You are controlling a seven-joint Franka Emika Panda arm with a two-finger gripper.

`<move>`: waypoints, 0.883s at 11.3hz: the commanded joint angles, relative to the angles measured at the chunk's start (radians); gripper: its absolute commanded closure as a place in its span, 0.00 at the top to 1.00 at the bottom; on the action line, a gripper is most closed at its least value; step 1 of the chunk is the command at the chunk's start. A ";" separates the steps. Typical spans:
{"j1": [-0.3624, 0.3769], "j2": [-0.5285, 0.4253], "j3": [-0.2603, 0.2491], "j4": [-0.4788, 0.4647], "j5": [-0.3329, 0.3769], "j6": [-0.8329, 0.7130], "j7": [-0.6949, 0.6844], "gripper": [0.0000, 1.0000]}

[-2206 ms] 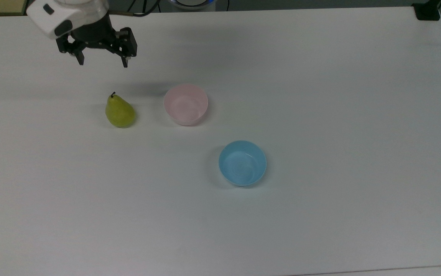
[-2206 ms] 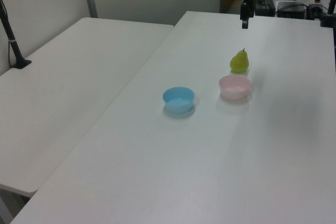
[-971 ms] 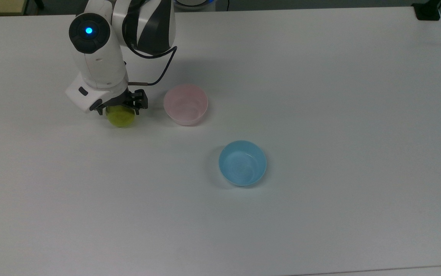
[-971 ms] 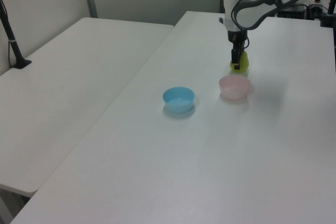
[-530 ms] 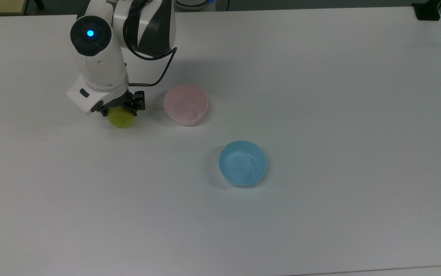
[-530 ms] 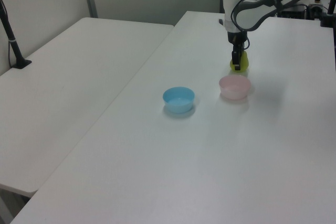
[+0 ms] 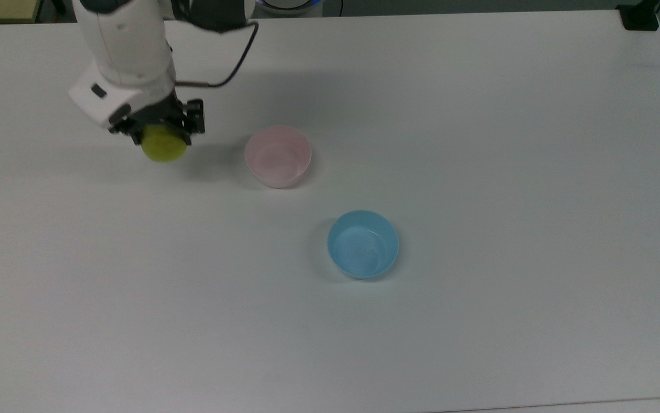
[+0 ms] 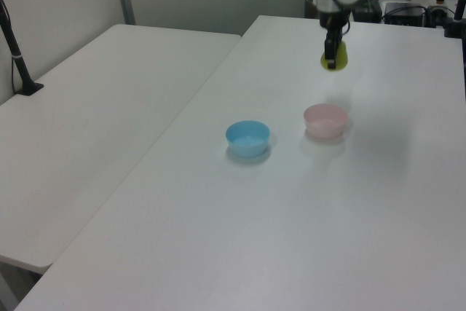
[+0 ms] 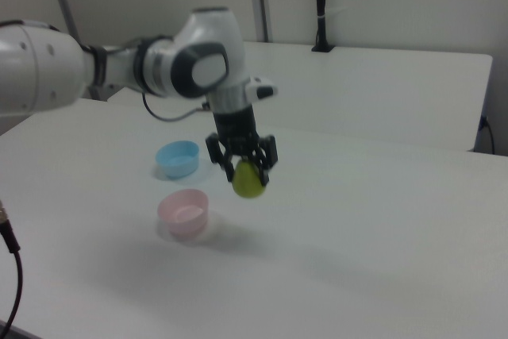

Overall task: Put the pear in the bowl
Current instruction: 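Lift the pear and carry it over the pink bowl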

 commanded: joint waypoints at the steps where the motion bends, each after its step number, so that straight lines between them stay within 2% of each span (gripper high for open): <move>1: 0.004 -0.056 0.000 0.127 0.003 -0.200 -0.016 0.36; 3: 0.014 -0.061 0.011 0.170 0.024 -0.252 -0.002 0.36; 5: 0.068 -0.074 0.013 0.154 0.026 -0.253 0.037 0.36; 8: 0.155 -0.120 0.014 0.086 0.026 -0.240 0.155 0.36; 10: 0.200 -0.148 0.014 0.040 0.027 -0.237 0.183 0.36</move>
